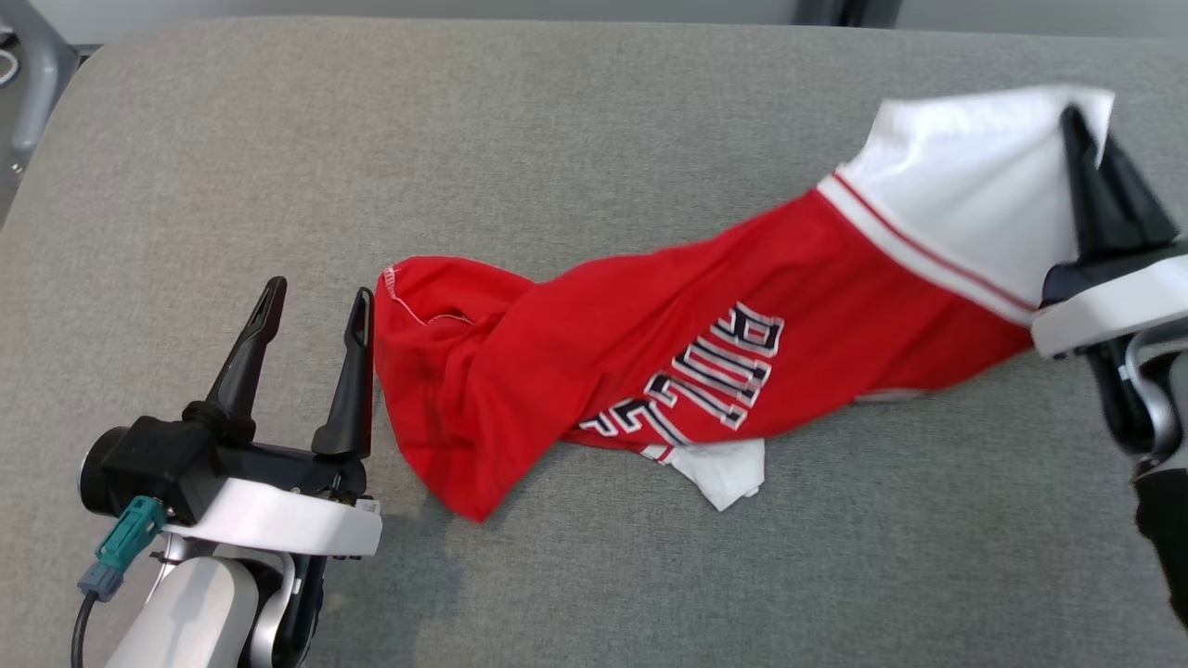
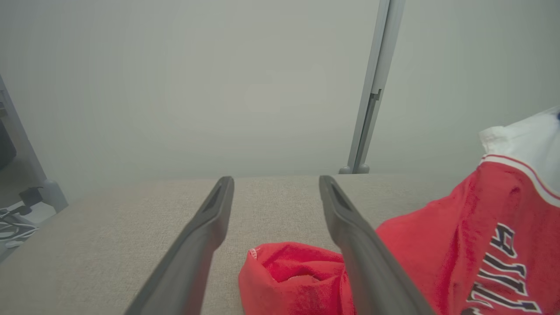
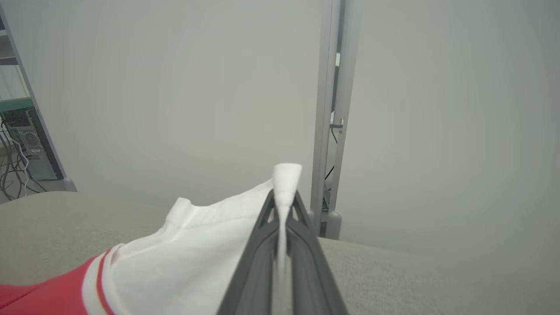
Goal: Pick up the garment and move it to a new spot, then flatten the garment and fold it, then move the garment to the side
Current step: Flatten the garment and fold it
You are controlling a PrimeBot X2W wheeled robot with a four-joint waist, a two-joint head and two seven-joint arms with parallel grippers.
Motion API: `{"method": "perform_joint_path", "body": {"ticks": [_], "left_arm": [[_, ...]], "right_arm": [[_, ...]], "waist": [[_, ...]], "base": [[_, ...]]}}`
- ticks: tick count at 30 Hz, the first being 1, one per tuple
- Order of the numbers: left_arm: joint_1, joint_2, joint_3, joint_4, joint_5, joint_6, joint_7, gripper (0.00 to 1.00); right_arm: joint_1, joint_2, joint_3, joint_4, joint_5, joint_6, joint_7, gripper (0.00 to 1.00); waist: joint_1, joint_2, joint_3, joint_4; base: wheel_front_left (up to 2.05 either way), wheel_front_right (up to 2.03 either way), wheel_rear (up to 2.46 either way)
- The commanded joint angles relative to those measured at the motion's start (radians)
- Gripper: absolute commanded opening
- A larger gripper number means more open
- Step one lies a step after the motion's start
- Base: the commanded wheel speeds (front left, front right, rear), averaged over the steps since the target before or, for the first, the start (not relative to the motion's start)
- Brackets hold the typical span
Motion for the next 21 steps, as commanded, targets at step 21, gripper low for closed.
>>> {"method": "perform_joint_path", "body": {"ticks": [21], "left_arm": [[0.048,0.019,0.012,0.001,-0.040,0.013,0.015,1.00]], "right_arm": [[0.598,-0.187,0.227,-0.522,-0.126,0.000,-0.035,0.00]], "waist": [[0.0000,0.0000,-0.048,-0.071]], "base": [[0.00,0.00,0.00]]}}
